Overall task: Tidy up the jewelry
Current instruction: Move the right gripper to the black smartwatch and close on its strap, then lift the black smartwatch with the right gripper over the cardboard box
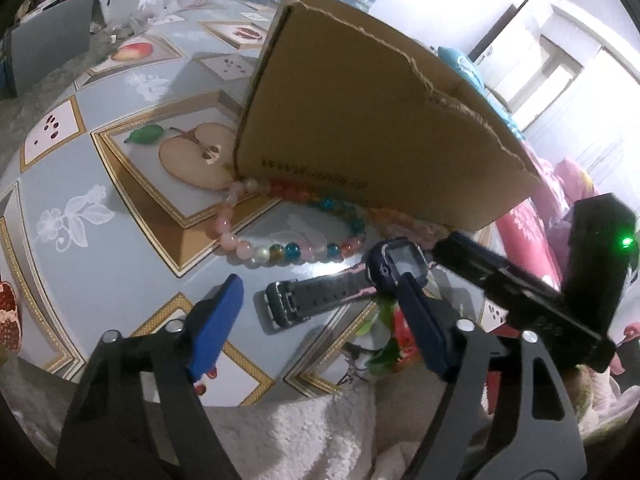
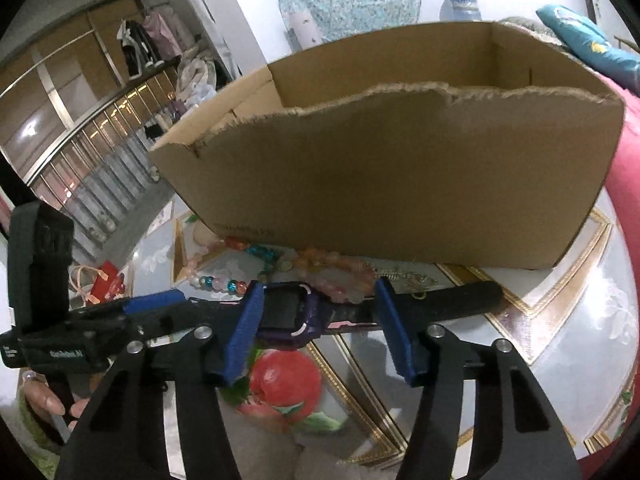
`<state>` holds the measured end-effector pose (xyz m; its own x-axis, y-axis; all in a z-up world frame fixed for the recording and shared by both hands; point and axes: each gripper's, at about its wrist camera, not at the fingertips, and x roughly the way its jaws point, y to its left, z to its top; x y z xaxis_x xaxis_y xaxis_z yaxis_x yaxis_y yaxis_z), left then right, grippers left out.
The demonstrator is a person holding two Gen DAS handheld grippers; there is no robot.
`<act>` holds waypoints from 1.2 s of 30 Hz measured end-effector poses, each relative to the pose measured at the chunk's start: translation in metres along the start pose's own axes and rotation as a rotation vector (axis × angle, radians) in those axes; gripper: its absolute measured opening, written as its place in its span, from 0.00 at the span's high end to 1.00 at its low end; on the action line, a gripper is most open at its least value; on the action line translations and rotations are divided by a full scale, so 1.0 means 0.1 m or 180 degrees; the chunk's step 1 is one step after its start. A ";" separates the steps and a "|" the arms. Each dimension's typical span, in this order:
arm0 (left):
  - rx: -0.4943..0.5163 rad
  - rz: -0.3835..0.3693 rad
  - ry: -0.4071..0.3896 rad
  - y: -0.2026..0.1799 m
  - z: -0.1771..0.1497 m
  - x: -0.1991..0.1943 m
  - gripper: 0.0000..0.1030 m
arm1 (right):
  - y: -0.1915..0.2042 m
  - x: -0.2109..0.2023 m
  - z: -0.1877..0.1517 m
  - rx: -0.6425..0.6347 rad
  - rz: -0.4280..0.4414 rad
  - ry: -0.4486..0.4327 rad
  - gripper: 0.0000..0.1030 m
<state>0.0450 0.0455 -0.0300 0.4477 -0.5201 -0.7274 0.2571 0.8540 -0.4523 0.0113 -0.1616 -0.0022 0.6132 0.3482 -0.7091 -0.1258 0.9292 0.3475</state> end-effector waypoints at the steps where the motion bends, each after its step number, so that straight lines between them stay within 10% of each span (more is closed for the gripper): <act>1: -0.0018 -0.0029 0.0002 0.01 0.01 0.00 0.31 | 0.00 0.03 0.00 0.0013 0.0005 0.0030 0.52; 13: -0.0512 -0.0867 0.0105 0.19 0.01 -0.01 0.37 | 0.03 0.07 -0.05 0.0032 0.0008 0.0195 0.54; 25: 0.0005 -0.0043 0.0086 -0.11 0.01 0.02 0.84 | 0.06 0.05 -0.12 0.0049 0.0033 0.0240 0.54; 36: 0.0177 0.0283 0.0132 -0.21 -0.01 0.16 0.87 | -0.38 -0.22 -0.04 0.0220 -0.0386 0.0078 0.54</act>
<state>0.0458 0.0193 -0.0323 0.4354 -0.4414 -0.7846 0.2656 0.8957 -0.3566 -0.0004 -0.2041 -0.0024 0.6012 0.2374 -0.7630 0.0026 0.9542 0.2990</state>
